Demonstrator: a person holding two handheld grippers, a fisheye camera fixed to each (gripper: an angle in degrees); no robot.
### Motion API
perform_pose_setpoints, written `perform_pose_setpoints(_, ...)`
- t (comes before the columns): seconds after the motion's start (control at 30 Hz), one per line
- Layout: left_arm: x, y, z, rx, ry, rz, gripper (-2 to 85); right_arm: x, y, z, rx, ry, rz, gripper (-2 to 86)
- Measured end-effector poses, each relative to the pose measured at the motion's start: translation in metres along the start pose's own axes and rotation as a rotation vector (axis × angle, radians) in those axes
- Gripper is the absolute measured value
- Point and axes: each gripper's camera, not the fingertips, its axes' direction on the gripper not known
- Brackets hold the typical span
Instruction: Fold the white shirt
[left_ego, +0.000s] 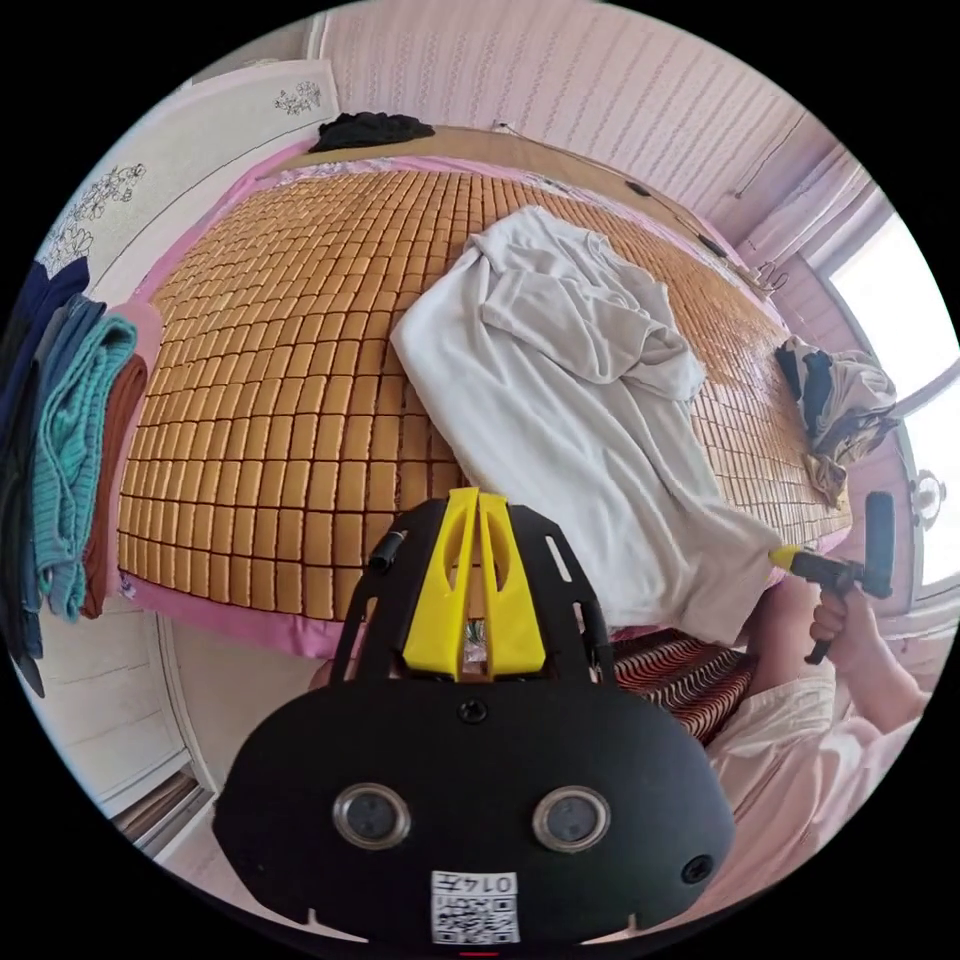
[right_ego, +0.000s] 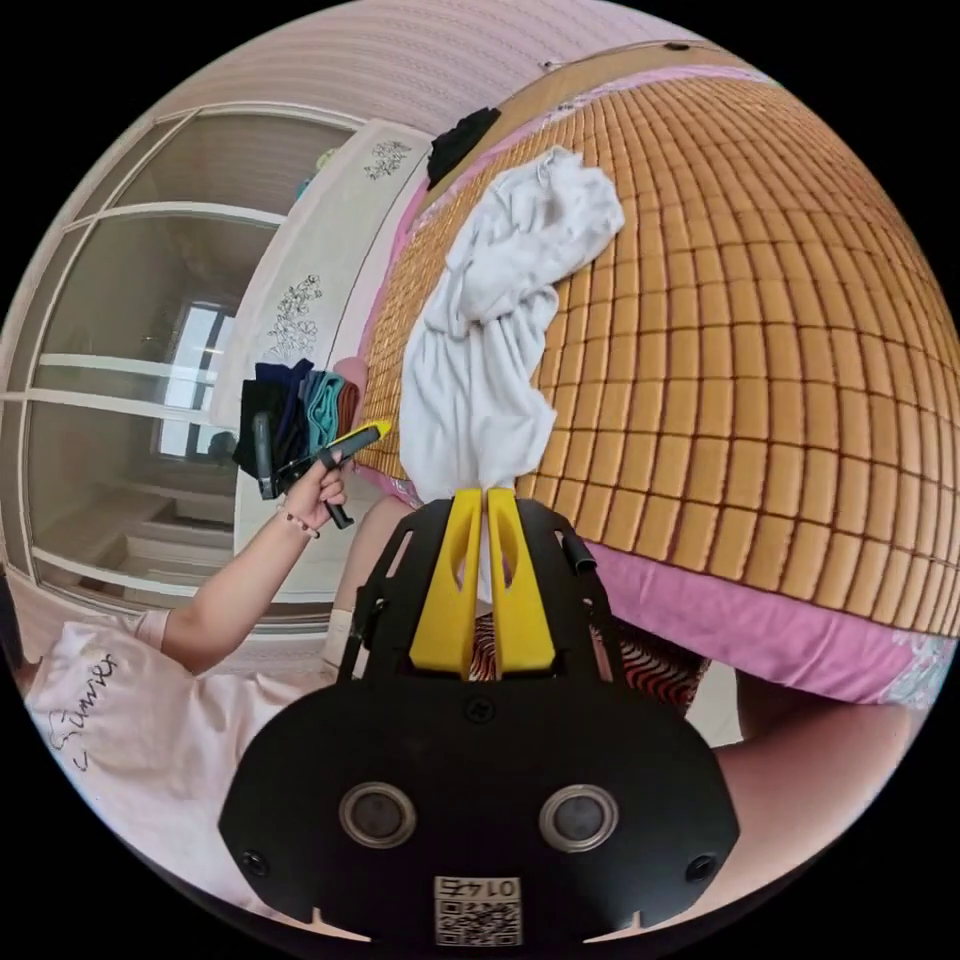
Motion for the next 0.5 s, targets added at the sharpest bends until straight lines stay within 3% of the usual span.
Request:
perform_pose_setpoints(0.2,-0.011,0.021,-0.007,-0.035,0.026,-0.041,-0.6,0.028,-0.012,-0.050,0.108,0.159,0.093,1.5)
perform_pose_setpoints(0.43,0.033,0.012,0.009,-0.095,0.122,0.003,8.0,0.010,0.009,-0.041,0.085,0.235,0.125,8.3)
perform_pose_setpoints(0.5,0.049,0.009,0.016,-0.135,0.063,0.038,7.7,-0.003,0.023,-0.031,0.053,0.314,0.101,11.1)
